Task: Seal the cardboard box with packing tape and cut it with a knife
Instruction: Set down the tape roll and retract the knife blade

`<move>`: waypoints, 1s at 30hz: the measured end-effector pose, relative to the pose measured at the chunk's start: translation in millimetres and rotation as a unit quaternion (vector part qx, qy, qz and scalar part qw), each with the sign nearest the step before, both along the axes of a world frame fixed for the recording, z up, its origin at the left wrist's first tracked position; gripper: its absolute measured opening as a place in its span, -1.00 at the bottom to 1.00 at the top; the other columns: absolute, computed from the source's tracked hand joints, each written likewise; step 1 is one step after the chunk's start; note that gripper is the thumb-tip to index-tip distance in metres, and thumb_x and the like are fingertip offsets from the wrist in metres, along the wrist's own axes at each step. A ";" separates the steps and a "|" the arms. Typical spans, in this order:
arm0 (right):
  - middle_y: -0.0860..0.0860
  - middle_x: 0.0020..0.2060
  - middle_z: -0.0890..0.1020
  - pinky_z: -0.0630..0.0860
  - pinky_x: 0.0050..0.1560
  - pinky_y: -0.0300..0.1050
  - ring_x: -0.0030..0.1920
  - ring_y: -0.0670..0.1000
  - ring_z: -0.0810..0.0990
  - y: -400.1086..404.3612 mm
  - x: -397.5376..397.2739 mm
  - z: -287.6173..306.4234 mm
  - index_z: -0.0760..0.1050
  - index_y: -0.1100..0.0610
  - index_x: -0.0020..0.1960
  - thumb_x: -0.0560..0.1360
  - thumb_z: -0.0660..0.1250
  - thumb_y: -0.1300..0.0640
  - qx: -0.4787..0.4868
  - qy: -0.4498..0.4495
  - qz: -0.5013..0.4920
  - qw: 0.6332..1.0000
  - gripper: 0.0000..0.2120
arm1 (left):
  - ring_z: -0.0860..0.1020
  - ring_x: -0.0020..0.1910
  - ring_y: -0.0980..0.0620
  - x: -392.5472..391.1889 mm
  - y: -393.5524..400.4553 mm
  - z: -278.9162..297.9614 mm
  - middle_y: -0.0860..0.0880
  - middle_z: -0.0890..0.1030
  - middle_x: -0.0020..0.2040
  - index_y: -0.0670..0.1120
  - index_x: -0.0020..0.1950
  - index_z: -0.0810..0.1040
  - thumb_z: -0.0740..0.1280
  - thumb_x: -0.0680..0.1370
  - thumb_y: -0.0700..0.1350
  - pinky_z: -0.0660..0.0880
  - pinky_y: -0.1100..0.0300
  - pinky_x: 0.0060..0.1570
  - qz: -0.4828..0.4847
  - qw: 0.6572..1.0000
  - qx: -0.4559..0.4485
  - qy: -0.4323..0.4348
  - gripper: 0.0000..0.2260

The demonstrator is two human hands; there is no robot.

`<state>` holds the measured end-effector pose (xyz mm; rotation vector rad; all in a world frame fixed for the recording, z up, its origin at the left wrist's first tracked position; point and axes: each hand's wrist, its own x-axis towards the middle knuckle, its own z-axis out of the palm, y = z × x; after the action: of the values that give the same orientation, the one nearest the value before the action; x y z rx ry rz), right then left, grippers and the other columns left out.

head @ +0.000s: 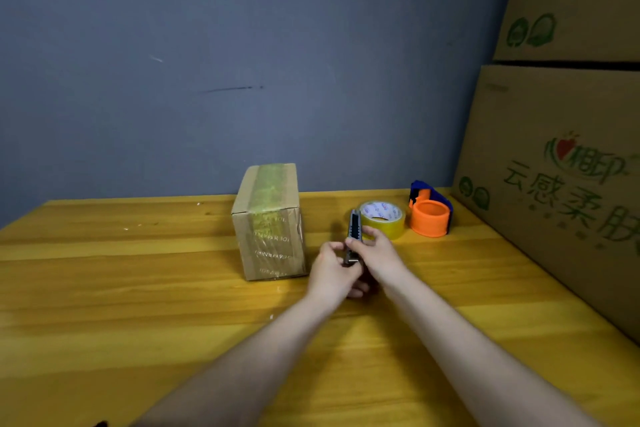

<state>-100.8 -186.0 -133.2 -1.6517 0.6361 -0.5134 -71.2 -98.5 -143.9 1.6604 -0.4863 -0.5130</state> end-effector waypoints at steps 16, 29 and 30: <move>0.06 -0.32 0.50 0.32 -0.41 -0.19 -0.34 -0.02 0.44 -17.3 21.3 25.4 0.48 0.22 -0.03 0.55 0.15 0.21 0.002 0.150 0.089 0.985 -0.86 | 0.53 0.19 -0.24 32.5 -49.4 9.5 -0.21 0.44 0.26 -0.21 0.28 0.46 0.05 0.60 -0.29 0.48 -0.02 0.18 0.089 0.911 0.349 -0.201 -0.68; 0.02 -0.22 0.51 0.29 -0.31 -0.23 -0.26 -0.09 0.41 -29.7 32.8 9.4 0.45 0.13 0.01 0.61 0.03 0.08 0.051 0.122 0.088 0.987 -0.76 | 0.49 0.22 -0.16 47.2 -60.1 9.9 -0.19 0.28 0.37 -0.20 0.34 0.42 -0.01 0.62 -0.26 0.41 0.04 0.18 0.070 0.873 0.425 -0.229 -0.64; 0.01 -0.23 0.51 0.29 -0.30 -0.23 -0.25 -0.09 0.41 -31.2 34.5 7.5 0.46 0.12 -0.01 0.61 0.02 0.08 0.049 0.120 0.088 0.988 -0.74 | 0.50 0.22 -0.15 46.6 -60.4 10.2 -0.18 0.28 0.37 -0.18 0.34 0.43 -0.01 0.62 -0.24 0.42 0.04 0.17 0.069 0.870 0.430 -0.230 -0.65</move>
<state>-66.2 -217.1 -125.6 -1.6712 0.6729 -0.1544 -24.6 -158.9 -133.6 2.6923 -0.5067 -0.2131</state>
